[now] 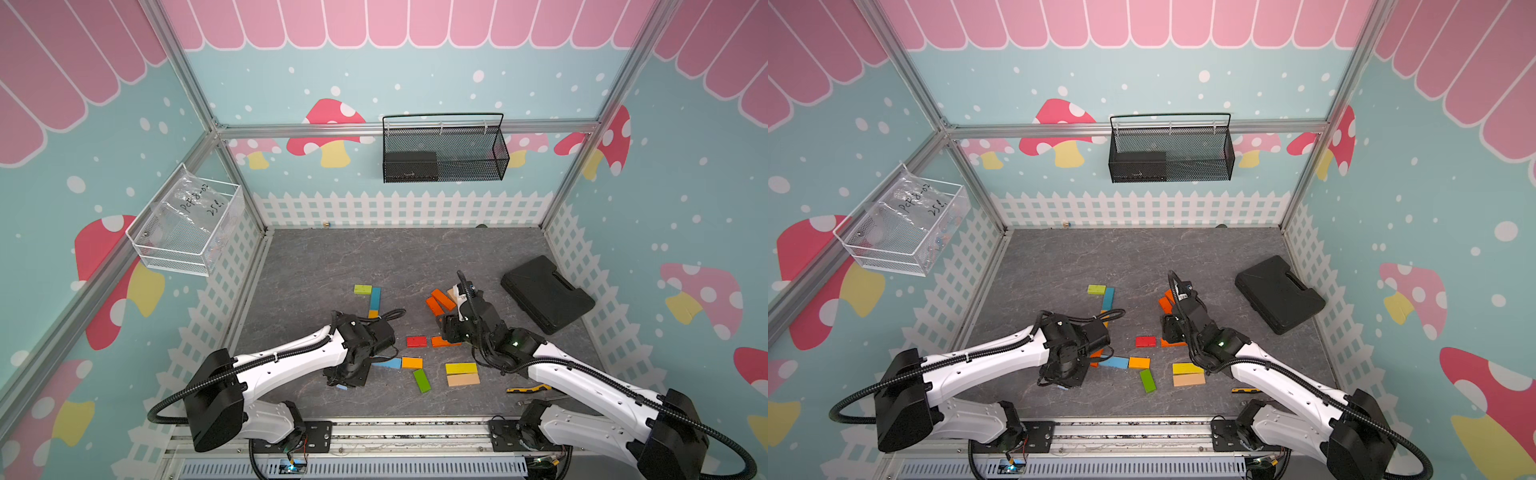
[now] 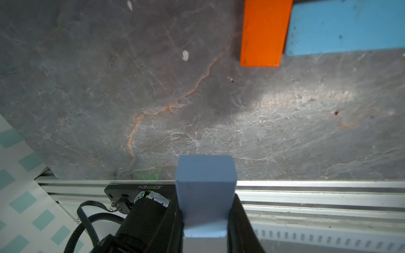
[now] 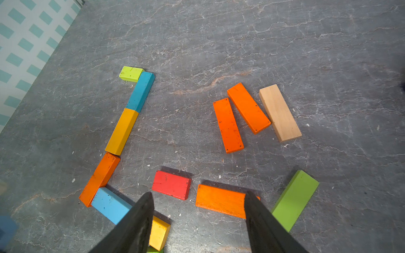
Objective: Assemble a giraffe with building blocks
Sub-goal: Assemble the building block at the center of the board.
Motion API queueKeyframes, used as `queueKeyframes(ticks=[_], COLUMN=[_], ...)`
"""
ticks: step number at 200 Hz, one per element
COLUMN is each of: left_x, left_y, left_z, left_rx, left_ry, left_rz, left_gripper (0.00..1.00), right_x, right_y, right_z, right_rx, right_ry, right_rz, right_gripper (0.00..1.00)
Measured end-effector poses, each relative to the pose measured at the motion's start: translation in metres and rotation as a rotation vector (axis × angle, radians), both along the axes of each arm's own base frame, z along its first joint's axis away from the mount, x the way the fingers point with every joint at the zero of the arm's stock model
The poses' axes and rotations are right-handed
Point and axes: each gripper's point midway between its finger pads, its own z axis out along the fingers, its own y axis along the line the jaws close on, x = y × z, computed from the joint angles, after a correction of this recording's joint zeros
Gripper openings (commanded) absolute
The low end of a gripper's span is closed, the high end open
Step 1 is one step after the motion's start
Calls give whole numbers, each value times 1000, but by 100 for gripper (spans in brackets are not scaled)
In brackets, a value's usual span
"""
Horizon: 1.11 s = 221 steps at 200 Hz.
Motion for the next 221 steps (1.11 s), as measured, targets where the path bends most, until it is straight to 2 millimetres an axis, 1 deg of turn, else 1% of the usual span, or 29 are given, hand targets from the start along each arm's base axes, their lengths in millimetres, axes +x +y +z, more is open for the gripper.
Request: queueKeyframes(ticks=[11, 47, 78, 113, 129, 150, 168, 191, 221], left_x=[-1, 4, 7, 6, 3, -3, -6, -6, -3], left_y=[-7, -38, -48, -49, -50, -45, -39, -34, -24], left_z=[-5, -24, -37, -44, -51, -62, -66, -65, -65], left_rx=[-4, -21, -33, -40, -29, 11, 44, 73, 111], left_ry=[-7, -44, -49, -42, -17, 24, 41, 47, 50], left_rz=[-36, -160, -180, -180, -178, -172, -164, -148, -123], left_gripper=[0, 0, 0, 2, 3, 3, 4, 9, 20], right_x=[-1, -4, -5, -5, -4, -4, -5, -4, -4], right_y=[-1, -4, -4, -4, -4, -4, -4, -4, -4], right_z=[-2, -7, -5, -5, -5, -5, -5, -6, -6], right_rx=[-4, -10, -5, -5, -5, -5, -5, -6, -6], right_ry=[4, 11, 5, 5, 5, 5, 6, 7, 7], right_rz=[0, 0, 0, 0, 0, 0, 0, 0, 0], right_gripper=[67, 67, 67, 67, 67, 67, 67, 67, 67])
